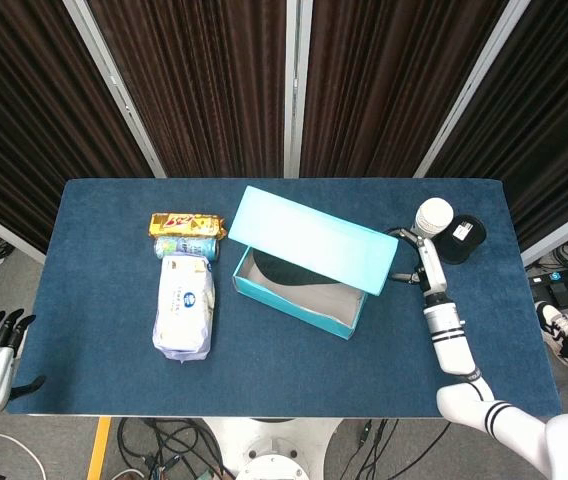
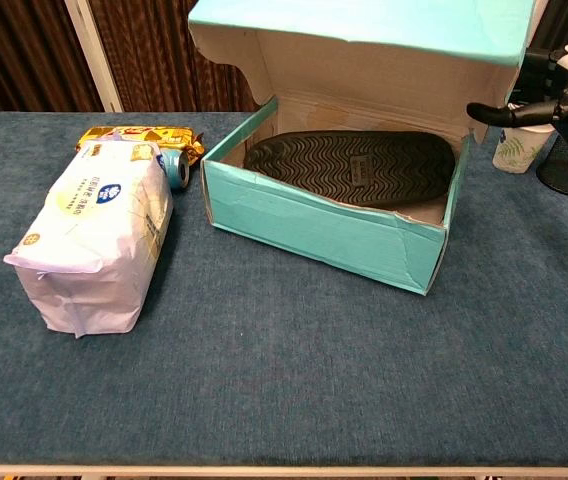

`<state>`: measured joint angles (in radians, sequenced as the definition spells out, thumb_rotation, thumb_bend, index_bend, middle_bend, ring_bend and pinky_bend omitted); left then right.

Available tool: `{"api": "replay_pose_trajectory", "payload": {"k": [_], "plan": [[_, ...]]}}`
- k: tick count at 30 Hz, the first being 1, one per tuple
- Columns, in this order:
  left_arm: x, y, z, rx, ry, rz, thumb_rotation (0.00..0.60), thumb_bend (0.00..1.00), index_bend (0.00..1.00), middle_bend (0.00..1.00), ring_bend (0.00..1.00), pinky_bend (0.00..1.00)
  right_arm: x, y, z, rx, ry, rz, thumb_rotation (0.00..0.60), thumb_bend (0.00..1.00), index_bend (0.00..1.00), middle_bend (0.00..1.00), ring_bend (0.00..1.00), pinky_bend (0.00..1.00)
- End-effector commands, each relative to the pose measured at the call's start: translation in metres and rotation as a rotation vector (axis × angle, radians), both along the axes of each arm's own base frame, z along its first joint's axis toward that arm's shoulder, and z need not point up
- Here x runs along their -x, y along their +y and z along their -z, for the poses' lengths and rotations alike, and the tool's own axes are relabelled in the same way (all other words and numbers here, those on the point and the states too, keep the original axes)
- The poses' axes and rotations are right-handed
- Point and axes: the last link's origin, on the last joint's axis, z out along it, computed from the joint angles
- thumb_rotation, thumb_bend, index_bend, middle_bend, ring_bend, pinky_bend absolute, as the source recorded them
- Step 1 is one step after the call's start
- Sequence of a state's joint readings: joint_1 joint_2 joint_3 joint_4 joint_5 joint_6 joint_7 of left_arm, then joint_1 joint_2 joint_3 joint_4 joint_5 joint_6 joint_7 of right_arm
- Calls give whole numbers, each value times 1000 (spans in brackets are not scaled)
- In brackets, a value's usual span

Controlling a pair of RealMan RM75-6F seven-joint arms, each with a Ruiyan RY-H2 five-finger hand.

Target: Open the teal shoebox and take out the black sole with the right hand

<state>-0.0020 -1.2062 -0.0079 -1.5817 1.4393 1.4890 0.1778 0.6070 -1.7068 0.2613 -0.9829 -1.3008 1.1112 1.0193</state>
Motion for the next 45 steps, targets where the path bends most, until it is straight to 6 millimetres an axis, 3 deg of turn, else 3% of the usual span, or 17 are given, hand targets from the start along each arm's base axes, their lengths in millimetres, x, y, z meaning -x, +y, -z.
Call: {"api": "replay_pose_trajectory", "payload": {"k": [1,8,12,14,17,27,33,37,42,45], "plan": [[1,-1,0,0,-1,-4,600,0,157,75,27,22,-12,-16,-19,-14,-63,65,600,437,481,376,293,142],[3,-2,0,2,-2,-9,600,0,157,74,27,22,-24,-30,-25,-14,-129,125,600,389,372,300,217,70],[4,-2,0,2,-3,-12,600,0,157,74,27,21,-29,-37,-28,8,-87,125,600,240,76,103,40,0],[5,-2,0,3,-5,-15,600,0,157,74,27,22,-30,-39,-32,17,-59,122,600,173,6,23,2,0],[5,-2,1,7,-9,-15,600,0,157,74,27,22,-32,-42,-41,74,-26,111,600,105,0,0,0,0],[4,1,1,8,-12,-4,600,0,157,74,27,21,-49,-50,-78,278,4,71,600,101,0,0,0,0],[4,1,1,10,-15,-7,600,0,157,74,27,22,-60,-43,-96,407,124,-11,600,101,0,0,0,0],[5,1,2,11,-15,-6,600,0,157,74,27,21,-62,-26,-95,440,336,-128,600,101,0,0,0,0],[4,2,2,11,-19,0,600,0,157,74,27,22,-72,-12,-79,297,687,-305,600,101,0,15,0,0],[5,0,2,10,-25,-2,600,0,157,74,27,21,-83,-10,-69,210,874,-369,600,94,68,74,0,0]]}}
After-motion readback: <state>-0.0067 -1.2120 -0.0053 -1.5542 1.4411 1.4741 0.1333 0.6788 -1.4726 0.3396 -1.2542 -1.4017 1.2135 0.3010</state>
